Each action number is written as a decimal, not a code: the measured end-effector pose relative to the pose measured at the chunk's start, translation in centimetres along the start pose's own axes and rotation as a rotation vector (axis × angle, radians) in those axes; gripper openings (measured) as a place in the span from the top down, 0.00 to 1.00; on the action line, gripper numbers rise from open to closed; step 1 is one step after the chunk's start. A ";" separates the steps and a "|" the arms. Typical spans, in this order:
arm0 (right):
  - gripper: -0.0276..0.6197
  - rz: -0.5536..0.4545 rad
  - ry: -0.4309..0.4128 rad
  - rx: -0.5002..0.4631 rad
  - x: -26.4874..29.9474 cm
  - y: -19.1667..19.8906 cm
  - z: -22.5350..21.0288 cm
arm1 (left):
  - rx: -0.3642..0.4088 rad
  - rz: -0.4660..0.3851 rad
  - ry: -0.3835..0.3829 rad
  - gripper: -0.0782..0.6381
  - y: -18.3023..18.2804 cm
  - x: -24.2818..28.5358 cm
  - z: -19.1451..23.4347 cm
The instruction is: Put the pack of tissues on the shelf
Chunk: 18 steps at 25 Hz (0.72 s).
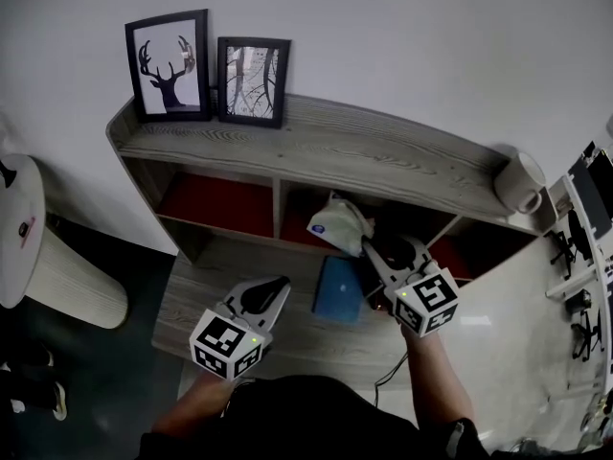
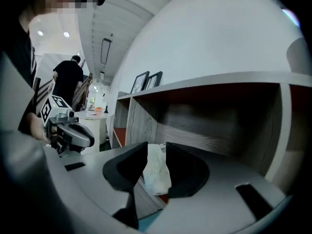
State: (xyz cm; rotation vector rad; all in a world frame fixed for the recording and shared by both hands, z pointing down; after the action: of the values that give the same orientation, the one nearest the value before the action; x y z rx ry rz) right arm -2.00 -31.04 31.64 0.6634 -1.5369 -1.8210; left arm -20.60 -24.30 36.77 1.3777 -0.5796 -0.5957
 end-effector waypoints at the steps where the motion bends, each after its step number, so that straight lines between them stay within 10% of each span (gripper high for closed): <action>1: 0.84 -0.019 -0.007 0.015 -0.7 -0.2 0.2 | 0.001 -0.001 0.001 0.86 -0.1 0.0 -0.2; 18: 0.85 -0.157 -0.051 0.220 -8.8 0.8 4.6 | 0.021 -0.026 0.018 0.86 -1.4 -0.3 -2.7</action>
State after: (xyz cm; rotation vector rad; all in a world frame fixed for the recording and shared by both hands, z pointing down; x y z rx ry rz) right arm 0.48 -21.51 32.95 0.8687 -1.7799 -1.8088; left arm -19.04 -22.26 35.04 1.4106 -0.5555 -0.5995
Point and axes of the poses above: the fingertips, and each gripper's own axes: x forward along the fingers, z to its left, y out of its underside, the point moved 4 cm from there along -x, backward along the fingers, and after that the axes turned 8 degrees about -z, right-handed, at the moved point
